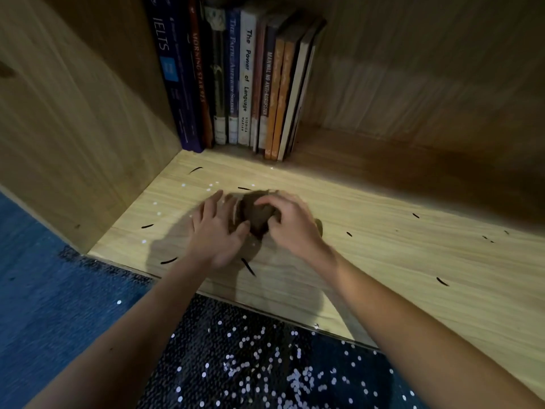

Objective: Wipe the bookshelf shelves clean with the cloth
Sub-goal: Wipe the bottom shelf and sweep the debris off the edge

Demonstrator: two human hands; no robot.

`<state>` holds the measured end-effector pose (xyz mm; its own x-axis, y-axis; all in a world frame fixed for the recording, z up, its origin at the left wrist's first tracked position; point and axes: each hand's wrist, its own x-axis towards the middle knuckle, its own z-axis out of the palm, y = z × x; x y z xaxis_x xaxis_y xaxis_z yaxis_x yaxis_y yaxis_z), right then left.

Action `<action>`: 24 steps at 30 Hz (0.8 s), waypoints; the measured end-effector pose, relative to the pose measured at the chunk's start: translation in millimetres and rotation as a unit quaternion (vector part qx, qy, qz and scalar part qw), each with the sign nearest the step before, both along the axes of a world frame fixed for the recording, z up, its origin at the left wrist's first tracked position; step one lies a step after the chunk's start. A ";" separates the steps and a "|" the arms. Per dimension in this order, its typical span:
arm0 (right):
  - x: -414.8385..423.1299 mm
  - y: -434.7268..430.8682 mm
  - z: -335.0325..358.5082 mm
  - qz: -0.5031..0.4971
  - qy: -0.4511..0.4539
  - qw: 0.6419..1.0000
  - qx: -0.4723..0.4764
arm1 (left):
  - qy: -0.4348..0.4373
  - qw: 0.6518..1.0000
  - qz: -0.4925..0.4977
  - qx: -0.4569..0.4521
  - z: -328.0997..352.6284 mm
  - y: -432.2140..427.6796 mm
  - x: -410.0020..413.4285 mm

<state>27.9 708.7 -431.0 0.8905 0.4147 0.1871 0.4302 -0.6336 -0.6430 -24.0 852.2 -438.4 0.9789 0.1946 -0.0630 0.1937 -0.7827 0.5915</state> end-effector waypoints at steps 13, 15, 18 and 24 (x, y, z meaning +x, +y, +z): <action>-20.3 -5.8 7.8 0.061 0.057 0.997 0.001 | 0.078 0.994 -0.012 0.071 13.5 10.3 -32.0; -23.5 -11.8 18.2 0.067 0.079 0.993 0.051 | 0.070 0.995 0.014 0.071 14.3 11.3 -43.0; 11.1 -12.9 25.7 -0.021 0.031 0.997 0.070 | 0.059 0.992 0.036 0.102 6.4 11.6 -61.2; -22.2 5.7 -3.7 0.068 0.038 0.997 -0.023 | 0.087 0.983 -0.022 0.160 -2.3 13.2 -74.5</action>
